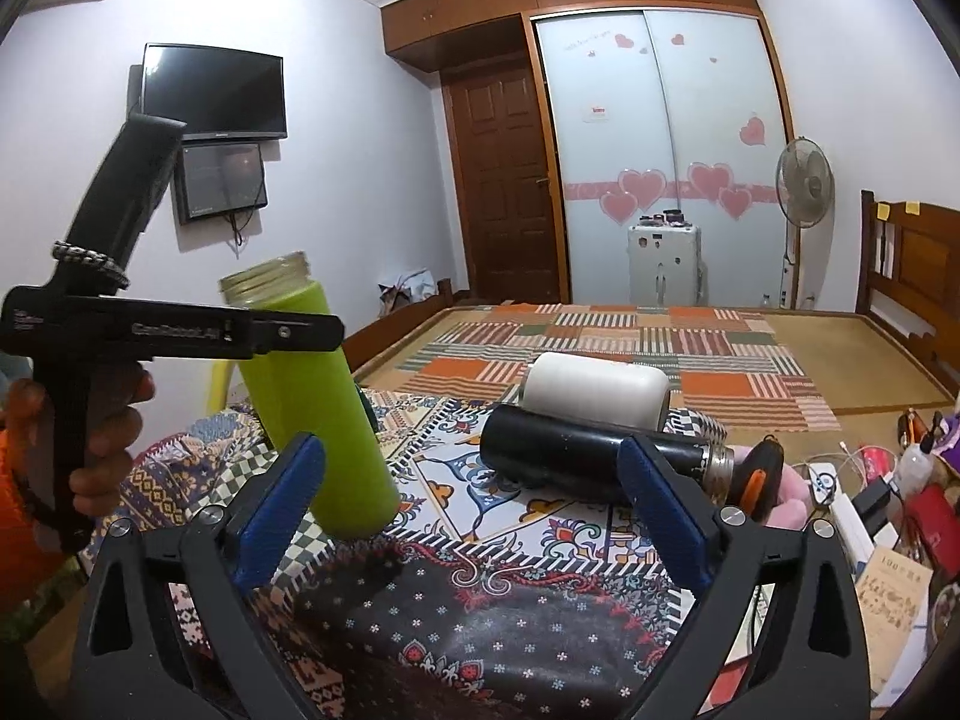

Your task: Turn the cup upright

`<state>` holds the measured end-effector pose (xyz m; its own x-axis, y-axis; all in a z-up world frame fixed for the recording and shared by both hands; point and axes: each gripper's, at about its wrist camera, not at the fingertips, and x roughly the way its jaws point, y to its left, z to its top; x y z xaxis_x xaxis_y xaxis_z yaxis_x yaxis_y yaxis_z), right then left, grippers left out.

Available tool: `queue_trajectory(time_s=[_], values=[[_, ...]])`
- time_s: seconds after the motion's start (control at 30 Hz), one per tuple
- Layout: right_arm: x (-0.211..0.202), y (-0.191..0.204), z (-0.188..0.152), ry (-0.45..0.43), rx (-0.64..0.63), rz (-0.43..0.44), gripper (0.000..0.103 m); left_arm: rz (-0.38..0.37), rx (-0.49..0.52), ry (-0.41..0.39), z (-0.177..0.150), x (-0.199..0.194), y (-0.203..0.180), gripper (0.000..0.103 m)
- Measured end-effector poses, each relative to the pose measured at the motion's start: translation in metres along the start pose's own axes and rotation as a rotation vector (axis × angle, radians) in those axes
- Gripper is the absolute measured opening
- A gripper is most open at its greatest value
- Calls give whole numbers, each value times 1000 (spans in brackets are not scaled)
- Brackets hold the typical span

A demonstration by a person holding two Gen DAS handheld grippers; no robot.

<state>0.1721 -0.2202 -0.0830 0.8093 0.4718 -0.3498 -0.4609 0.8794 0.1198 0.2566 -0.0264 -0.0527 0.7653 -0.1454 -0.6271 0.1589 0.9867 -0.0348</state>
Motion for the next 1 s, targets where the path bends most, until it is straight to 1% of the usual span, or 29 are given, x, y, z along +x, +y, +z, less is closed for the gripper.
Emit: queue_trajectory(time_s=[0.1, 0.33, 0.53, 0.7, 0.77, 0.8, 0.83, 1.0], values=[[1, 1, -2, -1, -7, -7, 101, 1, 3, 21, -8, 11, 0, 62], [4, 1, -5, 5, -15, -14, 101, -1, 3, 60, -19, 25, 2, 62], [6, 1, -5, 11, -7, -14, 101, 5, 10, 34, -20, 21, -1, 62], [7, 2, -6, 14, -8, -20, 101, 3, 3, 35, -18, 21, 0, 63], [5, 3, -5, 13, -10, -24, 101, 4, 13, 40, -18, 21, 0, 67], [4, 4, -5, 12, -11, -26, 101, -2, 17, 44, -19, 20, -1, 73], [2, 4, -5, 10, -13, -28, 101, -7, 18, 42, -20, 18, -2, 74], [-13, 10, 3, -14, -16, -39, 101, -3, 13, -10, -27, -12, -3, 75]])
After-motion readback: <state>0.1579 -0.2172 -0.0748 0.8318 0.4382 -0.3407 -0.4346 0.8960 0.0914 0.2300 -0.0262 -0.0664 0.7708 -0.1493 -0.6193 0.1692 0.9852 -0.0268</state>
